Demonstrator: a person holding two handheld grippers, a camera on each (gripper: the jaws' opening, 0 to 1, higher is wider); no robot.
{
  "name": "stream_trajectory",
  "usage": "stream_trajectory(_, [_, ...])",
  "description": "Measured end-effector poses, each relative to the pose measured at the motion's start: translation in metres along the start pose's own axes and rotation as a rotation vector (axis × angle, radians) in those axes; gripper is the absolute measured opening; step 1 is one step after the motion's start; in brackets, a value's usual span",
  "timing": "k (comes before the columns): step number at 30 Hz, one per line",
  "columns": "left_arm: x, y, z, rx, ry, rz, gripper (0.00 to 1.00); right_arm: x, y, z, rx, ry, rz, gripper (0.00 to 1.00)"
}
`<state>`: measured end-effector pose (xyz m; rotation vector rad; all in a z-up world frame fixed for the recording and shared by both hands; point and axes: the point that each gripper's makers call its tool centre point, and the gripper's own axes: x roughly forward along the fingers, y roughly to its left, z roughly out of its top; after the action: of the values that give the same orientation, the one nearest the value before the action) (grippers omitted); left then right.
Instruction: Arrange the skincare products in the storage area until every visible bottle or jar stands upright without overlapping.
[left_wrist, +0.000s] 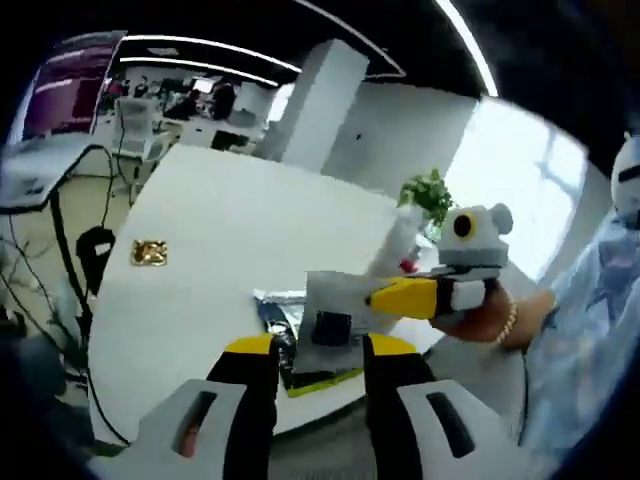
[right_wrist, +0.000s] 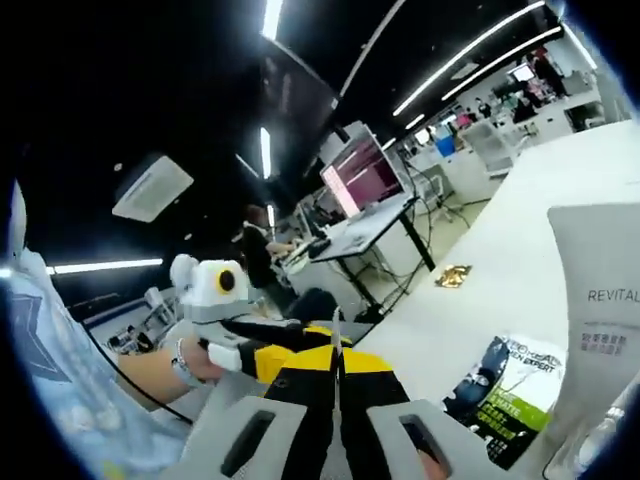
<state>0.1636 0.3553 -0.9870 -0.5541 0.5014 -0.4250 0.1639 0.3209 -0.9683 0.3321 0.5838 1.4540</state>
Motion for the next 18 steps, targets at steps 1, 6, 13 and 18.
stream_trajectory(1, [-0.001,-0.003,-0.003,-0.019,0.015,-0.04,0.08,0.001,-0.001,-0.001,-0.016,0.001,-0.013,0.0])
stream_trajectory(6, [-0.004,0.011,-0.021,-0.02,0.102,0.009,0.0,0.007,-0.017,-0.015,-0.114,0.057,-0.119,0.0])
stream_trajectory(13, [-0.002,0.028,-0.026,-0.044,0.12,0.045,0.0,0.026,-0.035,-0.026,-0.216,0.157,-0.224,0.0])
stream_trajectory(18, [0.005,0.064,-0.037,-0.038,0.199,0.15,0.0,0.053,-0.059,-0.046,-0.306,0.28,-0.301,0.0])
